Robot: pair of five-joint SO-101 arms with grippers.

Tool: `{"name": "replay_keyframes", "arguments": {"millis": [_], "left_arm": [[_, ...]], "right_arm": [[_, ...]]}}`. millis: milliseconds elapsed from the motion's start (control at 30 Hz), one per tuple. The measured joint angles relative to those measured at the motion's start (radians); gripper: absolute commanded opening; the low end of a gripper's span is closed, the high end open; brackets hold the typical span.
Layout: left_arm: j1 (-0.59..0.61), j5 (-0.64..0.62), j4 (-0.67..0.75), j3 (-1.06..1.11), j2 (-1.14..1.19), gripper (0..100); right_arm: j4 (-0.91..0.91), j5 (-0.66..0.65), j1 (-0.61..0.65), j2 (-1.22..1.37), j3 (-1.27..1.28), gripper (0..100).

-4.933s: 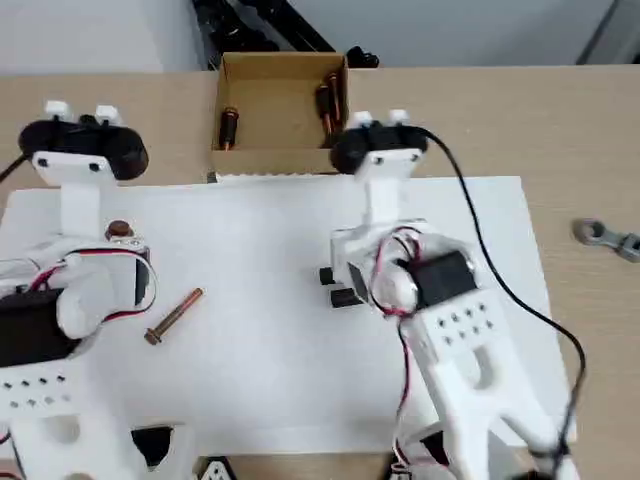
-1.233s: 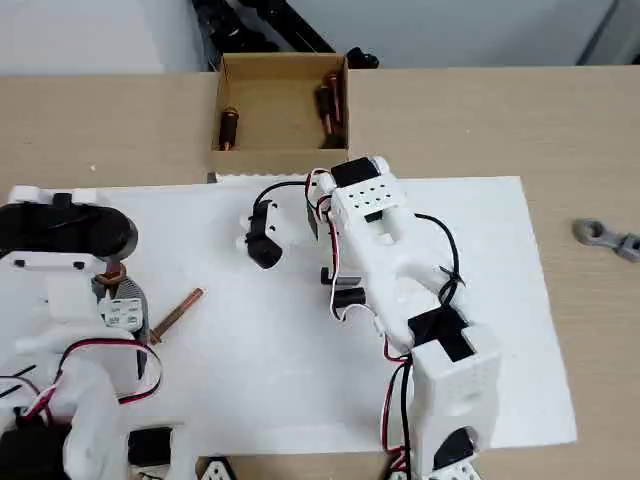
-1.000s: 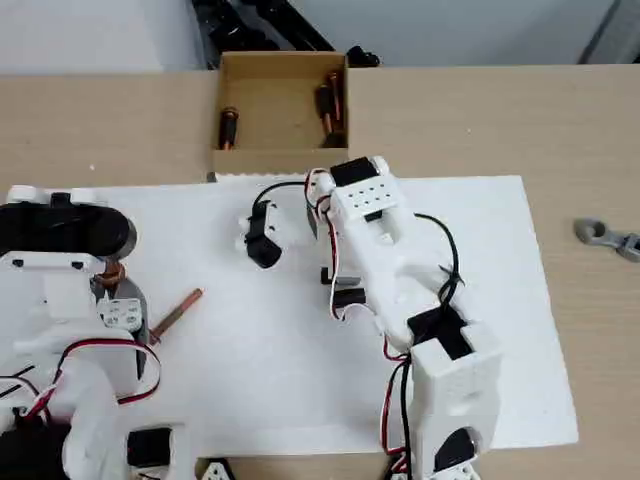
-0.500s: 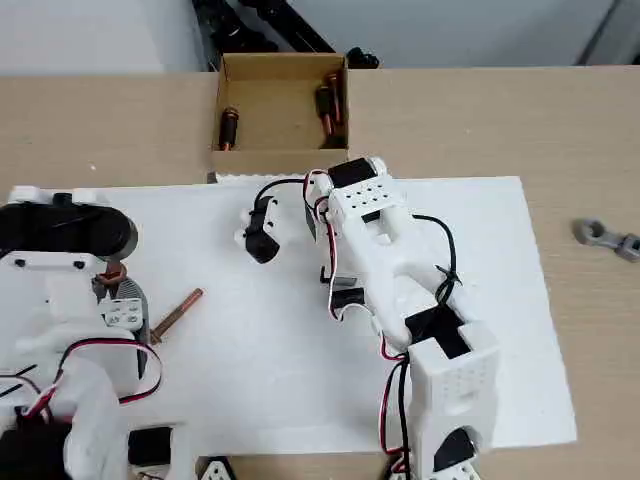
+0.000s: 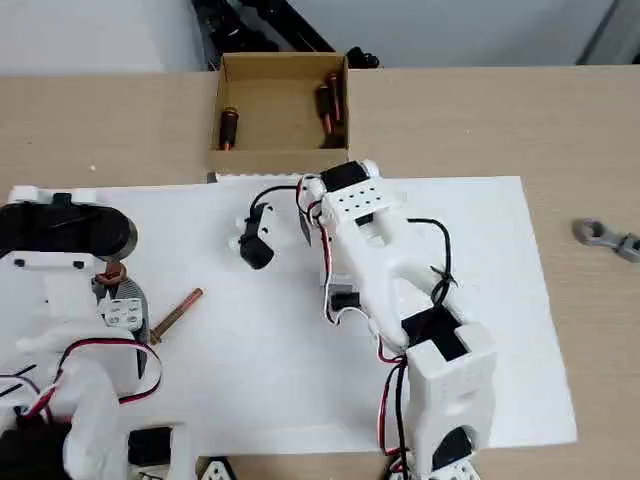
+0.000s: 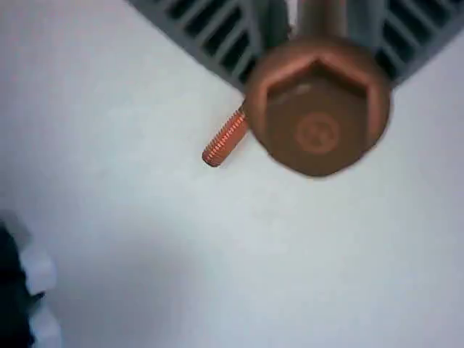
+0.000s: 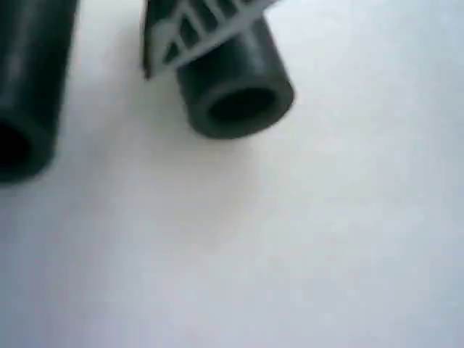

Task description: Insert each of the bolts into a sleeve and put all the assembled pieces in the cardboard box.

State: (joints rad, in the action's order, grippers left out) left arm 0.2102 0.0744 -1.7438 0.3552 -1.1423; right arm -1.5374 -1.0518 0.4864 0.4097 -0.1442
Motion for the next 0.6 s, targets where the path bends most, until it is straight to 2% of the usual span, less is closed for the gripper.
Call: {"name": "replay_keyframes", "arguments": {"millis": [233, 600], "left_arm": [[0.0, 0.0, 0.0, 0.0, 0.0, 1], [0.0, 0.0, 0.0, 0.0, 0.0, 1]], "right_arm": [[0.063, 0.0, 0.003, 0.003, 0.025, 16.2], [0.124, 0.0, -0.023, 0.064, 0.009, 3.9]]}}
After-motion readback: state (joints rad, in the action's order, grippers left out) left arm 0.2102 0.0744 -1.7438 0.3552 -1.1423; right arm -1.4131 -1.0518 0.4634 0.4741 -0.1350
